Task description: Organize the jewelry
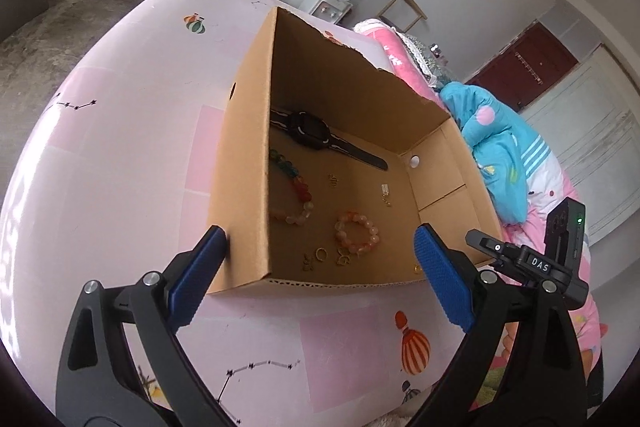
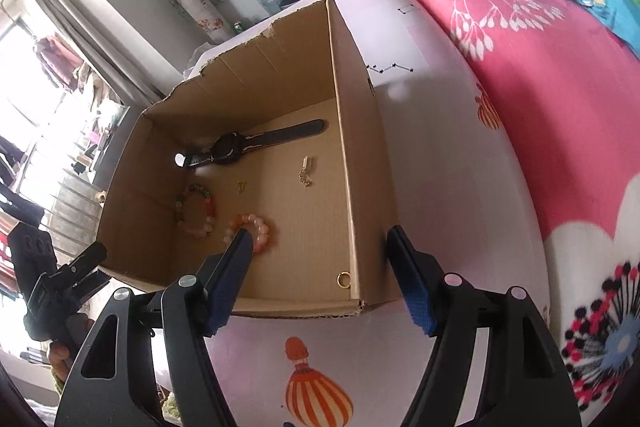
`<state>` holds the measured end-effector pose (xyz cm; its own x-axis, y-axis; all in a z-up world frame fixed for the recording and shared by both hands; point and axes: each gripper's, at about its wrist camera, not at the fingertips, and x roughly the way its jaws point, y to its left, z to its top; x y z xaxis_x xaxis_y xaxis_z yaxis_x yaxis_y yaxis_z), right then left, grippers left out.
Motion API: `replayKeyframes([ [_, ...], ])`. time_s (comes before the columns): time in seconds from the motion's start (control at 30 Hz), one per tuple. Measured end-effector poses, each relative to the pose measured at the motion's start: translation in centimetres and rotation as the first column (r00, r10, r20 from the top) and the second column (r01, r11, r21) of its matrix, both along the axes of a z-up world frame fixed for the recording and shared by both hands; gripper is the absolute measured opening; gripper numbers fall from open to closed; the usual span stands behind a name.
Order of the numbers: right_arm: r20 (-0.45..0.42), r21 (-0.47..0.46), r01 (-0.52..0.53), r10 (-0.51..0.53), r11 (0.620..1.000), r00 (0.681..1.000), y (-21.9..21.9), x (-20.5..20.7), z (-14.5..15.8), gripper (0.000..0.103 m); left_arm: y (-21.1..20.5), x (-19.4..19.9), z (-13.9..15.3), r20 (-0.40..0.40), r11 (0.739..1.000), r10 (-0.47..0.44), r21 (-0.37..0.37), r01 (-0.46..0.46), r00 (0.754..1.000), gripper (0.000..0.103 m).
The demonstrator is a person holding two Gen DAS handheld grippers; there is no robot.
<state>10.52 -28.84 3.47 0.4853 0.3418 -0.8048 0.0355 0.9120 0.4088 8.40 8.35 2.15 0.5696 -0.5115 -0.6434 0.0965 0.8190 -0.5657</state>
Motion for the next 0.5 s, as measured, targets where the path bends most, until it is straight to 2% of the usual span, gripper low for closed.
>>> replayKeyframes([
  [0.27, -0.013, 0.017, 0.008, -0.007, 1.0, 1.0, 0.2, -3.5, 0.2, 0.068, 0.4, -3.8, 0.2, -0.023, 1.0, 0.024, 0.002, -0.024, 0.999, 0.09],
  [0.5, 0.002, 0.021, 0.0, 0.0, 1.0, 1.0, 0.3, -5.1, -0.5, 0.075, -0.5, -6.2, -0.2, 0.018, 0.997, 0.007, 0.083, -0.009, 1.0, 0.09],
])
